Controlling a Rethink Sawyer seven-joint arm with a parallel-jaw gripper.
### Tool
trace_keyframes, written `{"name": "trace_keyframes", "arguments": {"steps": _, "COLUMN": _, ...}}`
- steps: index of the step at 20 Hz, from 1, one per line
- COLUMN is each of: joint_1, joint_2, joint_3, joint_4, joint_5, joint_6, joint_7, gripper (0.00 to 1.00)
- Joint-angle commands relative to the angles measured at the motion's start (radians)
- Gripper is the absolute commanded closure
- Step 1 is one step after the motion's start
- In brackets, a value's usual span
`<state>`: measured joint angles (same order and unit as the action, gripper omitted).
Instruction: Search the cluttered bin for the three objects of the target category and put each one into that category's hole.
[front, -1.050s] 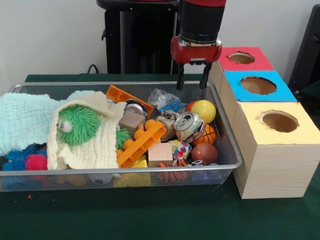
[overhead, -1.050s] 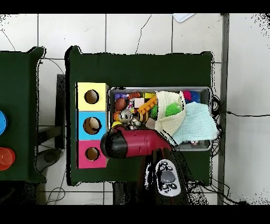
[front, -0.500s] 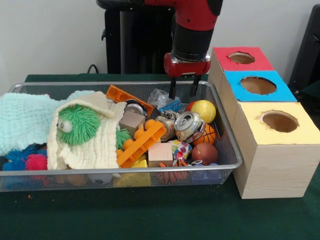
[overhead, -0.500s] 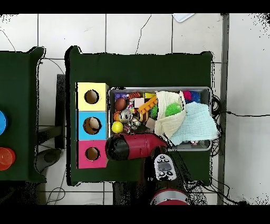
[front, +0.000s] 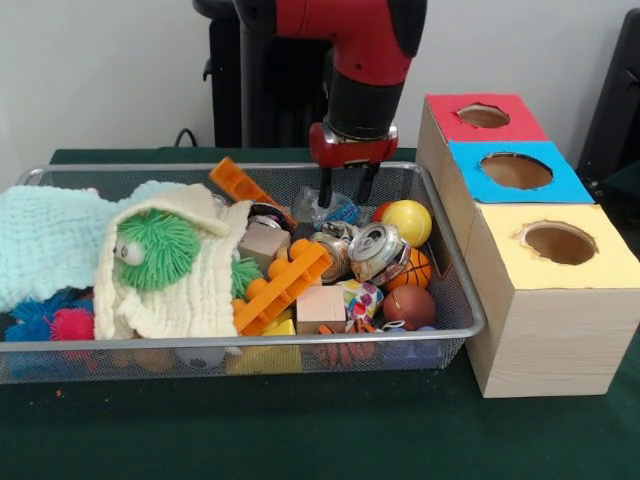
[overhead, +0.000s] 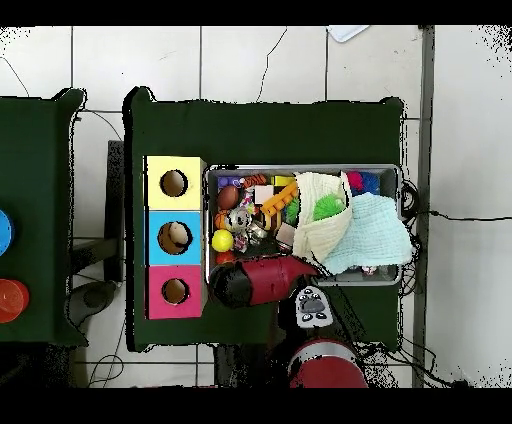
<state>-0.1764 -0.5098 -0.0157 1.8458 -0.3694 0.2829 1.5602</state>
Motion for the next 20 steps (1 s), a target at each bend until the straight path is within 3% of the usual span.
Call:
{"name": "trace_keyframes", "arguments": {"steps": 1, "joint_1": -0.055, "joint_2": 0.194, "joint_3": -0.006, "joint_4": -0.117, "joint_5": -0.075, "joint_6": -0.048, "joint_7": 0.063, "gripper": 0.00}}
{"name": "trace_keyframes", "arguments": {"steps": 4, "joint_1": -0.067, "joint_2": 0.218, "joint_3": 0.015, "joint_4": -0.128, "joint_5": -0.075, "joint_6": -0.051, "joint_7": 0.058, "gripper": 0.00}}
{"name": "trace_keyframes", "arguments": {"steps": 5, "joint_1": -0.070, "joint_2": 0.222, "joint_3": 0.022, "joint_4": -0.130, "joint_5": -0.073, "joint_6": -0.049, "joint_7": 0.061, "gripper": 1.00}}
{"name": "trace_keyframes", "arguments": {"steps": 10, "joint_1": -0.056, "joint_2": 0.211, "joint_3": 0.020, "joint_4": -0.123, "joint_5": -0.054, "joint_6": -0.032, "joint_7": 0.080, "gripper": 1.00}}
{"name": "trace_keyframes", "arguments": {"steps": 12, "joint_1": -0.049, "joint_2": 0.172, "joint_3": 0.028, "joint_4": -0.099, "joint_5": -0.046, "joint_6": -0.020, "joint_7": 0.086, "gripper": 1.00}}
{"name": "trace_keyframes", "arguments": {"steps": 15, "joint_1": -0.035, "joint_2": 0.020, "joint_3": 0.054, "joint_4": -0.003, "joint_5": -0.002, "joint_6": 0.075, "joint_7": 0.089, "gripper": 1.00}}
{"name": "trace_keyframes", "arguments": {"steps": 18, "joint_1": -0.005, "joint_2": -0.198, "joint_3": 0.093, "joint_4": 0.077, "joint_5": 0.097, "joint_6": 0.303, "joint_7": 0.077, "gripper": 1.00}}
{"name": "trace_keyframes", "arguments": {"steps": 20, "joint_1": 0.029, "joint_2": -0.282, "joint_3": 0.096, "joint_4": 0.069, "joint_5": 0.147, "joint_6": 0.448, "joint_7": 0.078, "gripper": 1.00}}
